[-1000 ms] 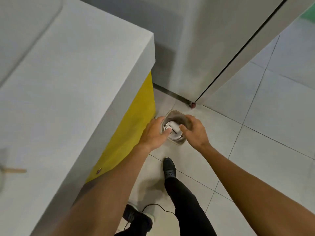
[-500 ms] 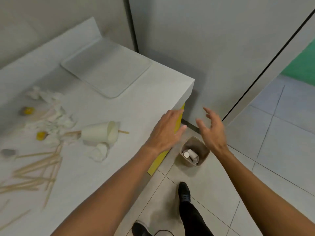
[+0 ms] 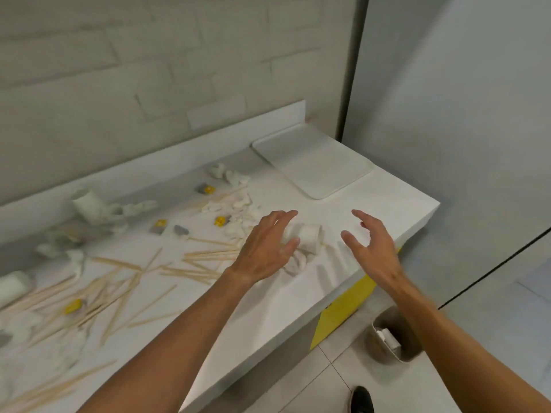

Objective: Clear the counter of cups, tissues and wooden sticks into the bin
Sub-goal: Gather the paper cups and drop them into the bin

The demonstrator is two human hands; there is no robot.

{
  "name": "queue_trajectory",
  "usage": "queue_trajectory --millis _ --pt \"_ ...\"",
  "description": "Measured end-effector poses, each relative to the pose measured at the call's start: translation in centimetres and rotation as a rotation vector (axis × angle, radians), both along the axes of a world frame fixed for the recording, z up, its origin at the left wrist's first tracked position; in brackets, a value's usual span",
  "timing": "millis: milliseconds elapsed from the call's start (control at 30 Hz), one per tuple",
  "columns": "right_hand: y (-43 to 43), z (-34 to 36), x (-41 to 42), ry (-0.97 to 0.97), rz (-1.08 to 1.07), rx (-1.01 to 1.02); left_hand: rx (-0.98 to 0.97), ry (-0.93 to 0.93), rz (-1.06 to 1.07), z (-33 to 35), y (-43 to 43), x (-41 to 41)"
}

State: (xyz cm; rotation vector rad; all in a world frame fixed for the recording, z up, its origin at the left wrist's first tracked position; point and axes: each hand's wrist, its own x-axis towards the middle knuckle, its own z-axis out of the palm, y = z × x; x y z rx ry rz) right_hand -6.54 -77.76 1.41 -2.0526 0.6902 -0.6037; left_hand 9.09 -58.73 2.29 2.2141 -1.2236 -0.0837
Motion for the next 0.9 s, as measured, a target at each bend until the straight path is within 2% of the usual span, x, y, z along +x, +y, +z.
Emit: queue_trajectory --millis 167,333,467,567,633,733,900 --pt "3.1 -0.4 3.6 0.186 0.166 -0.090 0.037 -0.025 0.097 -0.4 6.1 2.7" --pt "3.7 -1.1 6.4 0.433 0.209 -0.243 0.080 0.005 0.176 -1.1 11.1 4.2" --pt "4.1 -1.5 7.8 0.549 0.216 -0.243 0.093 0.017 0.242 -1.9 14.3 5.3" --pt "5.2 -0.9 8.8 0.512 0.191 -0.239 0.079 0.045 0.281 -2.3 16.3 6.3" --pt "6.3 -0.2 9.7 0.418 0.200 -0.230 0.079 0.066 0.297 -2.2 17.2 7.1" --pt "8.3 0.9 11.3 0.281 0.254 -0.209 0.090 0.072 0.341 -2.1 17.9 8.3" --pt "12.0 2.1 13.6 0.162 0.358 -0.192 0.066 0.065 0.401 -2.2 18.6 9.0"
